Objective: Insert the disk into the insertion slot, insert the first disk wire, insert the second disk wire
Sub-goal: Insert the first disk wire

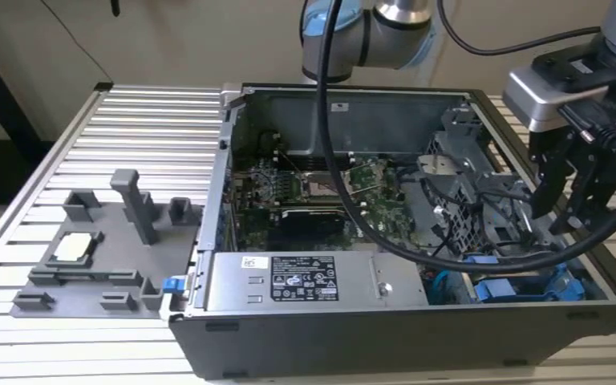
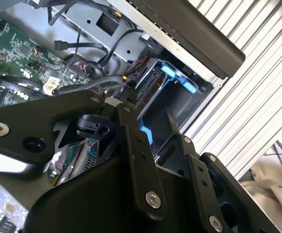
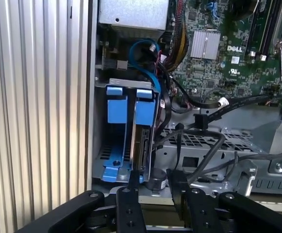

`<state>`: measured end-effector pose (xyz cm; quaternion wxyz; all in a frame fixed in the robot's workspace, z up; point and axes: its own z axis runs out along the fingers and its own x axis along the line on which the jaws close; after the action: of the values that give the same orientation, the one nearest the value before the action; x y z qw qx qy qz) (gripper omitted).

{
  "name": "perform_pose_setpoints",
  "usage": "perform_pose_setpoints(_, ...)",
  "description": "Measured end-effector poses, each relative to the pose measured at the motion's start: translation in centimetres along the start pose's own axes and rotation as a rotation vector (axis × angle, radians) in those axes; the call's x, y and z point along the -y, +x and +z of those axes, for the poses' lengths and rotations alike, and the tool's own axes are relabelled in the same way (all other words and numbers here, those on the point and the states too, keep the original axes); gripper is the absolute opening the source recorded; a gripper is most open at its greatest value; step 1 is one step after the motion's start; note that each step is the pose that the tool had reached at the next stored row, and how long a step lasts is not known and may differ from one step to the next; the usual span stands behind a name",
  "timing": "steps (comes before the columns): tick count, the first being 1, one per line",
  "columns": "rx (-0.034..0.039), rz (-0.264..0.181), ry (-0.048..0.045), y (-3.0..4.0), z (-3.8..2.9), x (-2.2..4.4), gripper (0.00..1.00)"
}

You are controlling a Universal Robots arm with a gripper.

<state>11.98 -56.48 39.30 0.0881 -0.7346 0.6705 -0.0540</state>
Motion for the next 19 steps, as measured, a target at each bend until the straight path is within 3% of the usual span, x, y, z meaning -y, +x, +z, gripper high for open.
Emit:
perform_pose_setpoints(7,0.0011,0.000,0.0012,-0.67,0.08,0.02,0.41)
perform_pose_setpoints(13,0.0002,-0.002,0.0159,-0.91,0.39,-0.01,0.41)
perform_pose_setpoints(19,0.0001,-0.002,0.0168,-0.93,0.42,-0.02,0.41)
